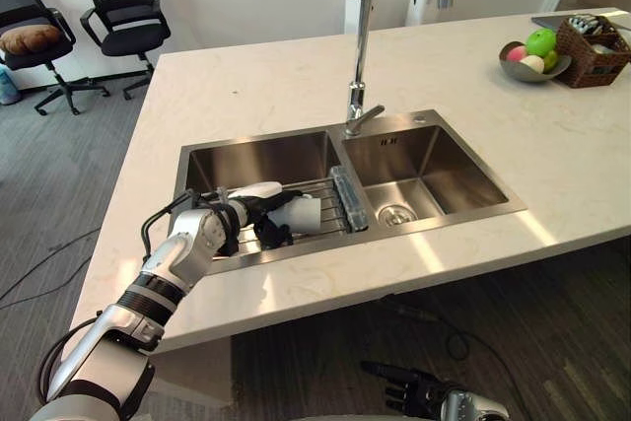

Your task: Walk over to the sink, pick up the cup, carry it to the dishwasher, place the cup inside the dishwasher, then close the dishwasher door

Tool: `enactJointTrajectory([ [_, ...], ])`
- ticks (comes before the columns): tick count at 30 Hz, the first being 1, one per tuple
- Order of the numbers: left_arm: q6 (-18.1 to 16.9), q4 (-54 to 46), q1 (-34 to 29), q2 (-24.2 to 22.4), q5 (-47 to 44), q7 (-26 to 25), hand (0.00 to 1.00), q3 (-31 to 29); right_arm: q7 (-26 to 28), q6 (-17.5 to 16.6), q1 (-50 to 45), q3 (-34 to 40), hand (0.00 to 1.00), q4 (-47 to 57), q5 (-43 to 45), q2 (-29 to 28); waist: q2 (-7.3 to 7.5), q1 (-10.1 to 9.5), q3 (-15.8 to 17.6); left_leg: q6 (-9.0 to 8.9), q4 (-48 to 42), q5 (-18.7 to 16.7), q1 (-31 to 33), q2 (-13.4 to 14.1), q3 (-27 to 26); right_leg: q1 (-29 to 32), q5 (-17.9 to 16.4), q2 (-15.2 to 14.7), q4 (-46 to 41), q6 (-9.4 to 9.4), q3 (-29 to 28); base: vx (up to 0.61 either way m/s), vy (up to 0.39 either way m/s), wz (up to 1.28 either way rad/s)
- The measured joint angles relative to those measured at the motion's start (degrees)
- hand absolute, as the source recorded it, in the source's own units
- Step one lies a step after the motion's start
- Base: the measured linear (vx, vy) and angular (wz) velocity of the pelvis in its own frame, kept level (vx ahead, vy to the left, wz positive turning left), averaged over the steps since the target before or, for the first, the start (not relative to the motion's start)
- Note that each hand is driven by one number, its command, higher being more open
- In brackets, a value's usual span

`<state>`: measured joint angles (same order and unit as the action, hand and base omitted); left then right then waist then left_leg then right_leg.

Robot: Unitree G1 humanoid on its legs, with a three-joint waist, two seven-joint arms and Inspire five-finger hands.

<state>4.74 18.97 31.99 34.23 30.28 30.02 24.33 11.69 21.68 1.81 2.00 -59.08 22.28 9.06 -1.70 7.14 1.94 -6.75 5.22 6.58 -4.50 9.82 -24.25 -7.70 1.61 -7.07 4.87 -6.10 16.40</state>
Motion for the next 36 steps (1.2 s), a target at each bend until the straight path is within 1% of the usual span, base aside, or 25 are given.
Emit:
enactJointTrajectory([
  [3, -0.36, 2.87, 2.39, -0.01, 0.08, -0.01, 1.0, 1.34, 0.57, -0.01, -0.03, 0.46, 1.0, 0.0, -0.26, 0.0, 0.0, 0.09, 0.0, 0.03, -0.18, -0.02, 0.0, 0.0, -0.29, 0.21, 0.09, -0.01, -0.02, -0.03, -0.32, 0.0, -0.008, -0.06],
  [8, -1.38, 6.4, 4.32, -0.01, 0.14, -0.01, 1.0, 2.06, 1.67, -0.12, -0.08, 1.88, 1.0, -0.03, -1.26, -0.07, -0.05, 0.31, -0.02, 0.0, -0.2, -0.05, 0.0, 0.02, -0.35, 0.48, 0.21, -0.01, -0.03, -0.02, -0.7, 0.0, -0.01, -0.04],
  [14, -1.97, 8.36, 5.1, -0.07, 0.26, 0.17, 1.0, 2.22, 2.22, -0.64, -0.07, 2.4, 1.0, 0.15, -2.21, -0.27, -0.14, 1.36, -0.07, -0.01, -0.19, -0.05, -0.06, 0.01, -0.69, 0.66, 0.48, -0.06, -0.01, 0.01, -1.1, -0.02, -0.005, -0.03],
  [22, -2.7, 10.8, 6.85, -0.68, 2.98, 0.34, 1.0, 3.72, 3.34, -1.13, -0.2, 2.81, 1.0, 0.17, -2.35, -0.27, -0.26, 1.65, -0.14, 0.03, -0.18, -0.15, -0.25, 0.01, -1.69, 1.18, 0.73, -0.11, 0.01, -0.02, -2.08, -0.02, -0.005, -0.05],
  [23, -2.74, 10.82, 6.86, -0.9, 3.37, 0.26, 0.0, 3.72, 3.35, -1.14, -0.2, 2.82, 1.0, 0.16, -2.38, -0.27, -0.27, 1.66, -0.15, 0.03, -0.19, -0.17, -0.25, 0.01, -1.71, 1.18, 0.73, -0.11, 0.01, -0.02, -2.1, 0.0, 0.0, 0.0],
  [26, -2.9, 11.53, 6.97, -1.59, 4.82, -0.46, 0.0, 3.67, 3.45, -1.17, -0.2, 2.85, 1.0, 0.16, -2.78, -0.26, -0.34, 1.66, -0.19, 0.02, -0.19, -0.19, -0.31, 0.01, -1.82, 1.2, 0.73, -0.11, 0.0, -0.03, -2.21, 0.0, 0.0, 0.0],
  [27, -2.96, 12.16, 7.15, -1.94, 5.16, -1.42, 0.0, 3.66, 3.45, -1.18, -0.19, 2.85, 1.0, 0.16, -2.98, -0.26, -0.39, 1.68, -0.22, 0.02, -0.19, -0.2, -0.35, 0.01, -1.86, 1.19, 0.73, -0.11, 0.0, -0.03, -2.25, 0.0, 0.0, 0.0],
  [32, -3.88, 14.92, 7.19, -3.36, 5.25, -2.94, 0.0, 4.32, 3.55, -1.25, -0.15, 2.85, 1.0, 0.18, -3.55, -0.26, -0.43, 1.74, -0.22, 0.0, -0.18, -0.25, -0.53, 0.01, -2.1, 1.18, 0.76, -0.12, 0.01, -0.07, -2.5, -0.01, -0.007, -0.02],
  [34, -3.88, 15.21, 7.03, -3.36, 5.26, -3.98, 0.0, 4.31, 3.54, -1.27, -0.14, 2.85, 1.0, 0.18, -3.66, -0.26, -0.43, 1.74, -0.22, 0.0, -0.18, -0.27, -0.56, 0.01, -2.14, 1.18, 0.76, -0.12, 0.02, -0.07, -2.54, 0.0, 0.0, 0.0],
  [36, -3.9, 15.3, 6.59, -3.63, 5.18, -6.42, 0.0, 4.24, 3.53, -1.27, -0.1, 2.79, 1.0, 0.18, -3.77, -0.26, -0.43, 1.73, -0.22, -0.01, -0.19, -0.33, -0.56, 0.0, -2.16, 1.18, 0.77, -0.12, 0.01, -0.08, -2.53, 0.0, 0.0, 0.0],
])
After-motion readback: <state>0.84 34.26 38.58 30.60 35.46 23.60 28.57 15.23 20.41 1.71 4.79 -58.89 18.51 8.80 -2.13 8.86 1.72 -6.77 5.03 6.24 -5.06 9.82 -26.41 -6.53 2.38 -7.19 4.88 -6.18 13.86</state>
